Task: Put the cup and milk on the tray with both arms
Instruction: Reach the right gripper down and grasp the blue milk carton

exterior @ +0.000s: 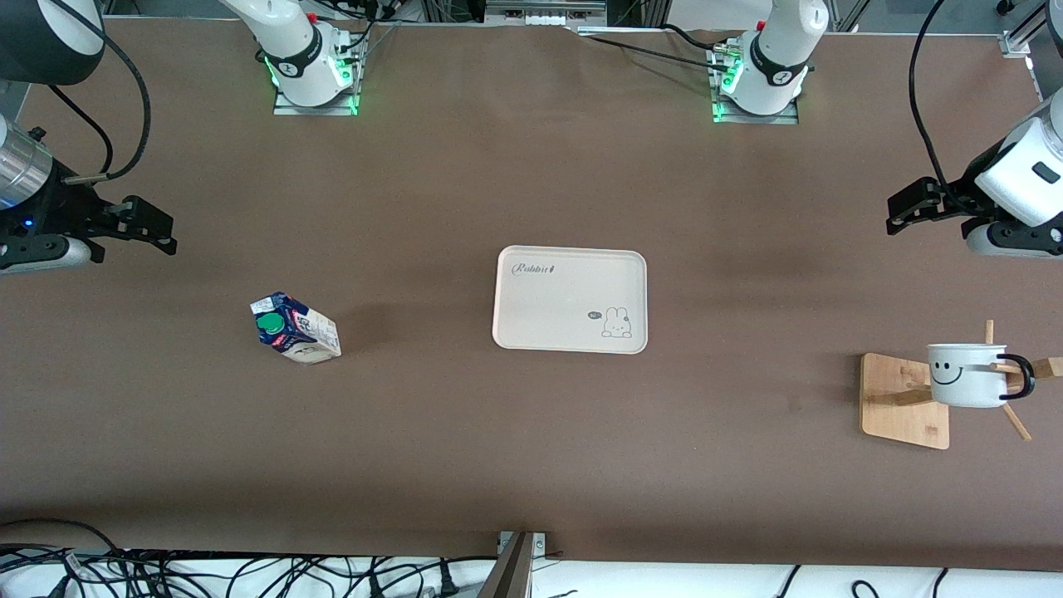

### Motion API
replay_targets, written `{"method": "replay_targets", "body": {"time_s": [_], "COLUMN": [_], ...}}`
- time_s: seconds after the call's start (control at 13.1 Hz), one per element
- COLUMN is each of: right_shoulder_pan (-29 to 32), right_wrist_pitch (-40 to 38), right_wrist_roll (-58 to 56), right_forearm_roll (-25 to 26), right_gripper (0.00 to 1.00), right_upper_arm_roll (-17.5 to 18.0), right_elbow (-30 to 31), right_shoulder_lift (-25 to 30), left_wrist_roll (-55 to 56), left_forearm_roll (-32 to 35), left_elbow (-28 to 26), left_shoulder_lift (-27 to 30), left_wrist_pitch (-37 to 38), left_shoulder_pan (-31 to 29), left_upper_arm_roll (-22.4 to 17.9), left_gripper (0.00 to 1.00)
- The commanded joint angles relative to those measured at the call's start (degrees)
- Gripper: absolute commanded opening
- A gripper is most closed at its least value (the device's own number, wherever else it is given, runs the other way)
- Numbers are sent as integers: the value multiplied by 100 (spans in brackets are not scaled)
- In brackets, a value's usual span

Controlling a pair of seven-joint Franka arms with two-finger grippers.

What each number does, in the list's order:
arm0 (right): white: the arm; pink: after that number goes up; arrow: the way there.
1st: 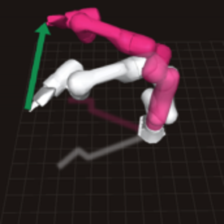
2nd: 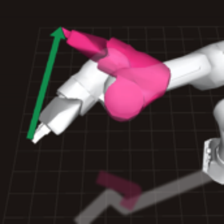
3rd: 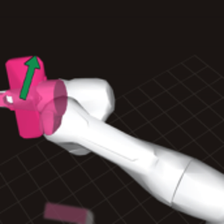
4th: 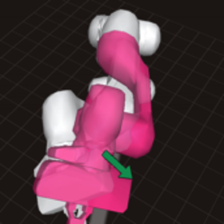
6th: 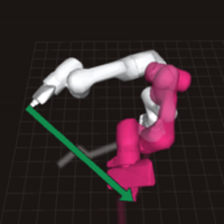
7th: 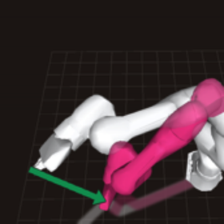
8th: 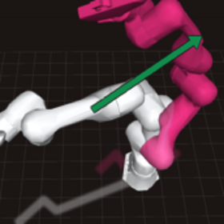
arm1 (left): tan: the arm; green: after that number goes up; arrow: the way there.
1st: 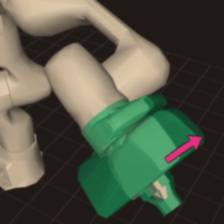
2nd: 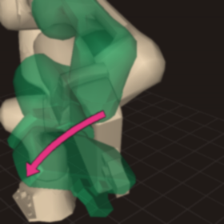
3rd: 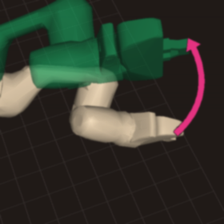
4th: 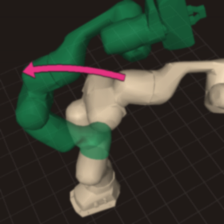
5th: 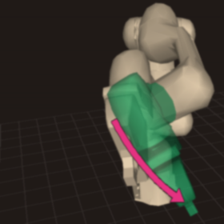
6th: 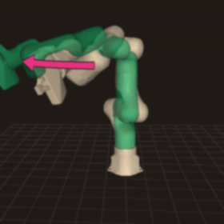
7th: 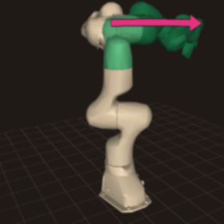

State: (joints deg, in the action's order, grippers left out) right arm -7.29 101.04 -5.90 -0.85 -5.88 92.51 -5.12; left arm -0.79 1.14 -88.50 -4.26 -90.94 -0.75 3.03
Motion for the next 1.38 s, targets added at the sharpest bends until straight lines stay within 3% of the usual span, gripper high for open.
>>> {"method": "replay_targets", "body": {"time_s": [0.0, 0.15, 0.31, 0.53, 0.99, 1.3], "right_shoulder_pan": [44, -35, -202, -464, -589, -589], "right_wrist_pitch": [47, 47, 30, 108, 908, 1155], "right_wrist_roll": [-96, -183, -175, -605, -1185, -1177], "right_forearm_roll": [6, 6, 24, 23, -134, -161], "right_gripper": [100, 100, 100, 100, 100, 100], "right_upper_arm_roll": [-1, 16, 16, 69, 78, 69], "right_elbow": [13, 13, 13, 13, 22, 153], "right_shoulder_lift": [-50, -77, -575, -797, -1596, -1843], "left_wrist_roll": [-88, -88, -97, -97, -88, -88], "left_forearm_roll": [71, 71, 71, 71, 71, 71], "left_elbow": [166, 166, 166, 166, 166, 166], "left_shoulder_lift": [-57, -57, -57, -57, -57, -57], "left_wrist_pitch": [129, 129, 129, 129, 129, 129], "left_shoulder_pan": [31, 31, 31, 31, 40, 40], "left_upper_arm_roll": [-4, -4, -4, -4, -4, -4], "left_gripper": [100, 100, 100, 100, 100, 100]}}
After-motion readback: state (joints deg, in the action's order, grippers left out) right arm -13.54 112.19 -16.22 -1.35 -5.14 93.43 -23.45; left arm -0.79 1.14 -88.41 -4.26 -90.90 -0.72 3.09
